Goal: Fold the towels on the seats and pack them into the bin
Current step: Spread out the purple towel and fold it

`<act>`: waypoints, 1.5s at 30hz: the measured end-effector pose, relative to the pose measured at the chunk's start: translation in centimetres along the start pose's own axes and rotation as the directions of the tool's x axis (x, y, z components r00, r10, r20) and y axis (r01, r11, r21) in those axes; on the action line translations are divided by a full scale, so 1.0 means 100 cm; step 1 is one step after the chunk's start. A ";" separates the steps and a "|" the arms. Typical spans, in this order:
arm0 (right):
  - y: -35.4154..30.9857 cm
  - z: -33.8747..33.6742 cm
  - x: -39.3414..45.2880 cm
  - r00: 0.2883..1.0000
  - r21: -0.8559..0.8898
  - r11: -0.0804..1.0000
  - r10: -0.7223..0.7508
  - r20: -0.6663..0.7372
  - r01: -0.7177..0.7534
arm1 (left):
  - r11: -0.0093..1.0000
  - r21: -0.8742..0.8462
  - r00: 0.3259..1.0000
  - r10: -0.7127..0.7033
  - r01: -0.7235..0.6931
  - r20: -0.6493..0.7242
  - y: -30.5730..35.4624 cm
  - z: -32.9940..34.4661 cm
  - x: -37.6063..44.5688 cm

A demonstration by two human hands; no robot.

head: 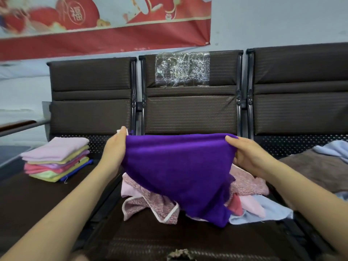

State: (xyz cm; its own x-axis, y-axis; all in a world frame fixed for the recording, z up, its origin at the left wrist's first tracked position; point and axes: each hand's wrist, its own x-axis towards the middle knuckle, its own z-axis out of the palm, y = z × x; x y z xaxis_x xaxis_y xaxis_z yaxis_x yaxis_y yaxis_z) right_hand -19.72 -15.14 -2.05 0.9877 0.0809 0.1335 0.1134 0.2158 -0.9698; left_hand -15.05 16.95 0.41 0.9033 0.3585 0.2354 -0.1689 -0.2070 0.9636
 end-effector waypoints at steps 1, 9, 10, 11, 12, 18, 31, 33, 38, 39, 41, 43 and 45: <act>-0.011 0.005 -0.003 1.000 0.084 0.996 -0.011 -0.026 0.013 | 0.992 -0.122 0.999 -0.040 0.044 0.032 0.009 0.000 -0.006; -0.090 0.052 -0.044 0.987 0.398 0.906 -0.108 -0.117 0.146 | 0.675 -0.738 0.989 0.103 0.007 0.104 0.083 -0.032 -0.049; -0.095 0.056 -0.047 0.986 0.420 0.894 -0.119 -0.114 0.157 | 0.643 -0.766 0.988 0.114 0.007 0.105 0.090 -0.036 -0.051; -0.101 0.060 -0.051 0.985 0.437 0.884 -0.128 -0.113 0.165 | 0.627 -0.779 0.987 0.119 0.007 0.104 0.095 -0.040 -0.052; -0.103 0.062 -0.052 0.983 0.443 0.879 -0.140 -0.115 0.177 | 0.622 -0.783 0.988 0.115 0.011 0.105 0.098 -0.043 -0.053; -0.096 0.054 -0.047 0.989 0.408 0.905 -0.070 -0.130 0.118 | 0.701 -0.713 0.987 0.107 0.008 0.116 0.085 -0.040 -0.048; 0.018 -0.038 0.037 0.837 -0.025 0.960 0.230 -0.496 -0.279 | 0.968 -0.009 0.939 -0.239 0.249 0.249 -0.070 0.046 0.038; 0.034 -0.045 0.048 0.831 -0.137 0.942 0.195 -0.521 -0.307 | 0.975 0.098 0.955 -0.215 0.198 0.205 -0.088 0.057 0.051; 0.063 -0.064 0.068 0.803 -0.294 0.878 0.151 -0.576 -0.376 | 0.961 0.212 0.962 -0.213 0.175 0.173 -0.124 0.084 0.073; 0.067 -0.066 0.069 0.796 -0.326 0.857 0.147 -0.587 -0.399 | 0.958 0.222 0.959 -0.224 0.184 0.175 -0.129 0.088 0.073; 0.075 -0.069 0.071 0.796 -0.450 0.778 0.105 -0.596 -0.439 | 0.947 0.260 0.953 -0.239 0.186 0.187 -0.139 0.093 0.073; 0.079 -0.068 0.070 0.815 -0.659 0.572 0.029 -0.579 -0.488 | 0.922 0.341 0.942 -0.265 0.185 0.204 -0.140 0.094 0.069; 0.084 -0.065 0.068 0.847 -0.797 0.374 -0.054 -0.528 -0.473 | 0.849 0.507 0.944 -0.276 0.152 0.180 -0.137 0.095 0.064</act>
State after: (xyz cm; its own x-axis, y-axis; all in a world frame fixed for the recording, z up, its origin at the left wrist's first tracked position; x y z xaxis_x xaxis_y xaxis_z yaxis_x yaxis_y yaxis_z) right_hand -11.35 -19.09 -10.61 0.8877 -0.4569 0.0574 -0.3395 -0.7335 -0.5889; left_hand -3.18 13.44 -12.51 0.9705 0.2316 -0.0668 0.1933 -0.5826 0.7894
